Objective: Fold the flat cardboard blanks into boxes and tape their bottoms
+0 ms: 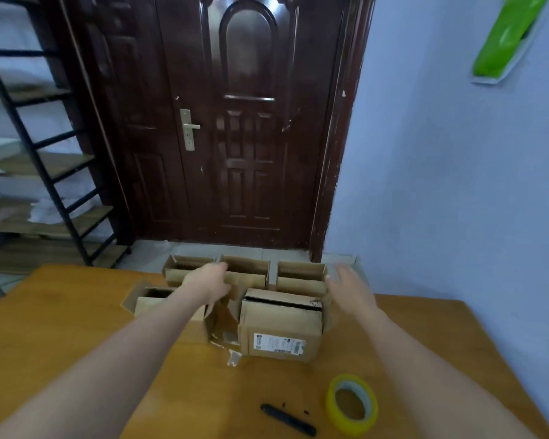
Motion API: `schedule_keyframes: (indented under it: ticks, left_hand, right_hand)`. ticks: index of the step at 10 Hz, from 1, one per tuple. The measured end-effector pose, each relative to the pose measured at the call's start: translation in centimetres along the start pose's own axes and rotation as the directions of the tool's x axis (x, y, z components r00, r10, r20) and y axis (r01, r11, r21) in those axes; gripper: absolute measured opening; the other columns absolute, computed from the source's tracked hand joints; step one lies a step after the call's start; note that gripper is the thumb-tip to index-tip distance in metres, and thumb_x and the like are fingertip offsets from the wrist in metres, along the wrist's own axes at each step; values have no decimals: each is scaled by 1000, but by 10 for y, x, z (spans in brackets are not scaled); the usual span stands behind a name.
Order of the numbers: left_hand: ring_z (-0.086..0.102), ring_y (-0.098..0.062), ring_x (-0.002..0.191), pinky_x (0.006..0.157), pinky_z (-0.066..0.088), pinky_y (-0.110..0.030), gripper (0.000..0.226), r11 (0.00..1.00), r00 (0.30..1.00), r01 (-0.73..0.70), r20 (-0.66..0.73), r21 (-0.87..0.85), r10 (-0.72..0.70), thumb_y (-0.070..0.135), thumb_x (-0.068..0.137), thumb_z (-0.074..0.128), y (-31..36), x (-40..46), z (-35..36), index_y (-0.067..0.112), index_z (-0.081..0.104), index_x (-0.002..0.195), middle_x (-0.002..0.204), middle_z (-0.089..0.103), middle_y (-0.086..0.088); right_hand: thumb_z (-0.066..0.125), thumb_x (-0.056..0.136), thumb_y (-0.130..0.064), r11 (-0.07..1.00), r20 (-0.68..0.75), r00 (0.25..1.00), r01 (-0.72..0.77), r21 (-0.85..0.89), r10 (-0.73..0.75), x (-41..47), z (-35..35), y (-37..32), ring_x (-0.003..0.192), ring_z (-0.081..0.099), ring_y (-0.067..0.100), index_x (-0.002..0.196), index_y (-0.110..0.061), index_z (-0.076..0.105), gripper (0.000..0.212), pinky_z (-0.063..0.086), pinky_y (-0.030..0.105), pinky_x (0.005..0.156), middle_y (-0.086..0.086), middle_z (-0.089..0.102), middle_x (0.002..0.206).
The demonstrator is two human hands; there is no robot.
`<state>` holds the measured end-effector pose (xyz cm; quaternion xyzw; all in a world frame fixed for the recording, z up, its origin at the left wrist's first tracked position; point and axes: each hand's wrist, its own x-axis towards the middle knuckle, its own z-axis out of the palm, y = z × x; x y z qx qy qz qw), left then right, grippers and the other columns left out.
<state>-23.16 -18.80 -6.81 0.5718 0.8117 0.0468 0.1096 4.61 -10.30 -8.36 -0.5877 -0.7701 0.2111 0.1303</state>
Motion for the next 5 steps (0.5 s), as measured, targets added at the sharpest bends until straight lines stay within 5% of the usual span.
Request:
schedule_keyframes:
  ticks: [1, 2, 5]
  left_hand:
    - [40, -25, 133, 107, 39, -40, 57, 995, 996, -89, -18, 47, 90, 28, 92, 54, 15, 2, -47, 17, 35, 145, 147, 40, -5]
    - [21, -21, 144, 114, 28, -40, 65, 977, 985, -169, -12, 131, 172, 30, 94, 52, 24, 1, -83, 19, 22, 150, 158, 17, -1]
    - [10, -21, 147, 113, 29, -45, 67, 958, 978, -170, -75, 229, 192, 43, 96, 45, 4, -11, -141, 19, 15, 151, 160, 10, 0]
  right_hand:
    - [30, 102, -37, 986, 49, 991, 131, -100, -127, 10, -22, -37, 143, 23, 20, 152, -18, 17, 55, 25, 37, 113, -1, 17, 158]
    - [30, 101, -41, 965, 55, 982, 188, -184, -181, 16, -35, -63, 144, 20, 20, 152, -18, 15, 57, 23, 37, 114, 0, 15, 159]
    - [30, 99, -48, 904, 39, 959, 279, -325, -282, 10, -67, -143, 144, 20, 19, 152, -20, 16, 61, 25, 41, 116, -1, 18, 158]
